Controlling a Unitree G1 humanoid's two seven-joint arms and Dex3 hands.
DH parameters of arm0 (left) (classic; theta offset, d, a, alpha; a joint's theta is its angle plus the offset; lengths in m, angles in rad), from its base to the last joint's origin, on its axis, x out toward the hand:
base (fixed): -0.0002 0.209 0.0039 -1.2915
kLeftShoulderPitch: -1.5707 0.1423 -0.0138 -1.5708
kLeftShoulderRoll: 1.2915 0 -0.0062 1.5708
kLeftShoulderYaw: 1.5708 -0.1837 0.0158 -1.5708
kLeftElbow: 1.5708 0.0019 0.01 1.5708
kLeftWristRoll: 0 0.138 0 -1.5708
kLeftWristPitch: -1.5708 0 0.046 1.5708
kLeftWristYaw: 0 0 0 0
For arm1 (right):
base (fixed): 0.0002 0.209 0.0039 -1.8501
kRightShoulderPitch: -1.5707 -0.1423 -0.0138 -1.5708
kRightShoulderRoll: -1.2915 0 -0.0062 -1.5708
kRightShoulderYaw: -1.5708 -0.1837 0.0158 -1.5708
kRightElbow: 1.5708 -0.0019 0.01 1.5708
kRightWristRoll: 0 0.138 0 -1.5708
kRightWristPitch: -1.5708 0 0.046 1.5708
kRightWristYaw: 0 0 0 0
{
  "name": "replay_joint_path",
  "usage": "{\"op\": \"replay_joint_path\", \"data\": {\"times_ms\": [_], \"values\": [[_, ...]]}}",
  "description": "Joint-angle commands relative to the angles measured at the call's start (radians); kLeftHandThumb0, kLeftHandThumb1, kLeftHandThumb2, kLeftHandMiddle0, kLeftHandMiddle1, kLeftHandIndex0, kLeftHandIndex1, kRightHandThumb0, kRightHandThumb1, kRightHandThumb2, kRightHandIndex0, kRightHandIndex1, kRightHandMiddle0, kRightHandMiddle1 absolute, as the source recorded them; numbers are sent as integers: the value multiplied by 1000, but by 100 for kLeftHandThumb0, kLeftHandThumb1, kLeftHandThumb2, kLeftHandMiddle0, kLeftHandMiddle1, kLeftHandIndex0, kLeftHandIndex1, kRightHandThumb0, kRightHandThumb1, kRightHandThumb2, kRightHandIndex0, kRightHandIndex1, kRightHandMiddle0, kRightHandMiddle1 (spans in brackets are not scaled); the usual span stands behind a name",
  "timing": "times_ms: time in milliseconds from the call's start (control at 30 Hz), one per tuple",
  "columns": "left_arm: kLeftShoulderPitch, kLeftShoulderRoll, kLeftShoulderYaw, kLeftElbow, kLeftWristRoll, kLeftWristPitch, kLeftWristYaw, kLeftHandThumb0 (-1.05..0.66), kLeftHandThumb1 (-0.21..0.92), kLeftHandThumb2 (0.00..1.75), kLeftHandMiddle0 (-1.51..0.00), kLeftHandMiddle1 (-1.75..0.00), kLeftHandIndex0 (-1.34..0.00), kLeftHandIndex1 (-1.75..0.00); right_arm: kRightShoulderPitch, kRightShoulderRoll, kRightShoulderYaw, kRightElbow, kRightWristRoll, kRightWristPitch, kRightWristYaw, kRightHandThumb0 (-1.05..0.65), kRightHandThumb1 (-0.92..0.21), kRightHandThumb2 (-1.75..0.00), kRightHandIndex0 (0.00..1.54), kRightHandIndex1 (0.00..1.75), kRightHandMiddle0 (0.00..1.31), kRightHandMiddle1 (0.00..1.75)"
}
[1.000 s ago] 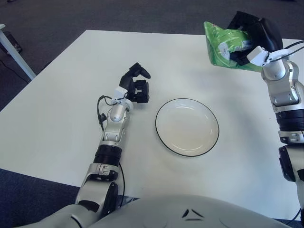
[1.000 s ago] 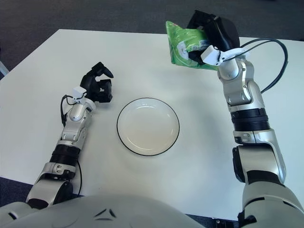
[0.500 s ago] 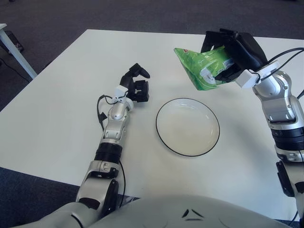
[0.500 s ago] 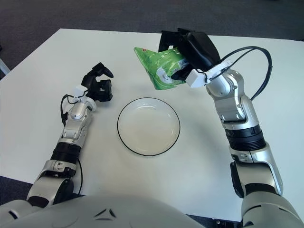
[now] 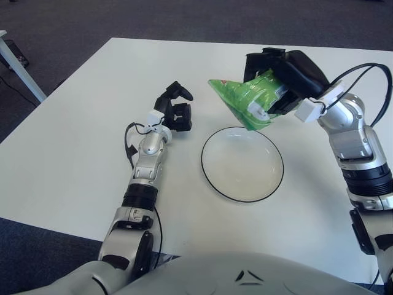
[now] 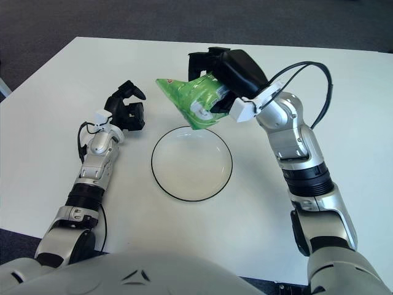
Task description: Put the snack into the plate.
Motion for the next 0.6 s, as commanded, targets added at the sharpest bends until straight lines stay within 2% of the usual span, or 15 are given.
{"op": "replay_joint_path", "data": {"times_ms": [0,167,300,400,567], "values": [[72,-18,-4,38,-8,-6,-4,-49,29,135,-129,-175,-63,-175,16,2,13,2,43,-58,32,59,-5,-165,84,175,108,175],[77,-21,-7,28,-10,-9,-6,-49,27,137,-129,-175,-65,-175,60,1,18,-44,127,-55,104,60,-3,-166,85,175,110,175],[82,-22,-9,19,-7,-7,-3,-49,27,137,-129,-175,-65,-175,67,-2,15,-44,142,-88,126,61,-2,-167,86,175,111,175],[88,-25,-10,5,1,3,13,-49,27,137,-129,-175,-65,-175,79,-9,26,-64,176,-66,180,62,-1,-169,87,175,113,175],[99,-35,-12,-29,17,37,45,-49,27,137,-129,-175,-65,-175,88,-12,32,-81,169,-47,222,63,0,-171,89,175,114,175]]}}
